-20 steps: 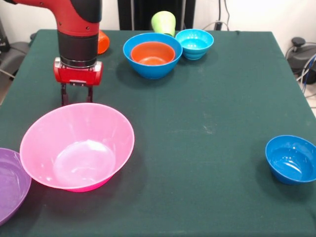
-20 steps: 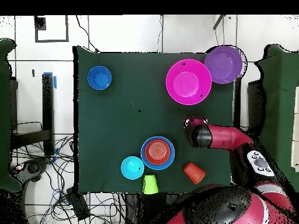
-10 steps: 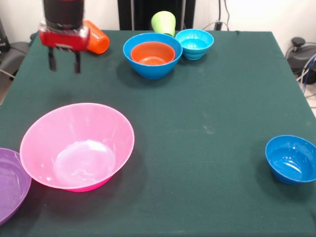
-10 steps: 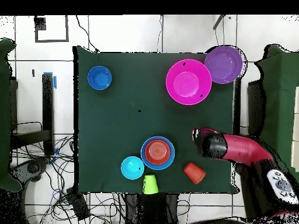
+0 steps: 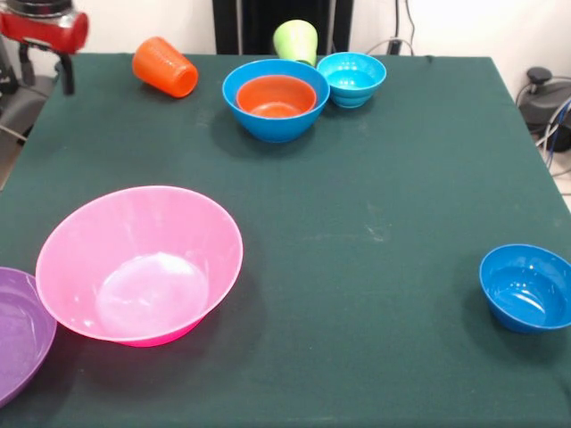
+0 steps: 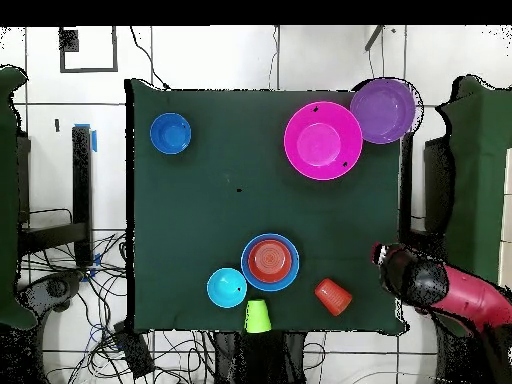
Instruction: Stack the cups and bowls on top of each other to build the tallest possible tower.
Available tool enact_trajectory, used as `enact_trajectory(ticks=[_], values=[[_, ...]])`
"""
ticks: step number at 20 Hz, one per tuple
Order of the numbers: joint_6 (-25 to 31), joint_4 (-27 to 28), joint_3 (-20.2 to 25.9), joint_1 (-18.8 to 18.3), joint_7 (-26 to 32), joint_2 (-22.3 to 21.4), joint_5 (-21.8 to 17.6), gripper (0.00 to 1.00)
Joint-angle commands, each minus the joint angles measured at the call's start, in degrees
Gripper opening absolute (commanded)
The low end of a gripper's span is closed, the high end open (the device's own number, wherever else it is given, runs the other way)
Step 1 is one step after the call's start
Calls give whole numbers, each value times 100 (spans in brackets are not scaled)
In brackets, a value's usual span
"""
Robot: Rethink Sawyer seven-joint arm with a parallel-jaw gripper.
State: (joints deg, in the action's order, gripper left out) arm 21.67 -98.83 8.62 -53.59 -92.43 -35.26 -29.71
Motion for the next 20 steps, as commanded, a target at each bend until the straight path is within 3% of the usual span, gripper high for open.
enact_trajectory(ticks=[1, 7, 9, 16, 20], values=[[131, -397, 717, 48, 716, 129, -506, 100], [260, -189, 917, -151, 852, 357, -566, 100], [648, 147, 1005, -108, 1028, 515, -494, 100], [2219, 1160, 1203, 249, 1486, 382, -189, 100], [2851, 1845, 1333, 361, 1572, 642, -201, 100]])
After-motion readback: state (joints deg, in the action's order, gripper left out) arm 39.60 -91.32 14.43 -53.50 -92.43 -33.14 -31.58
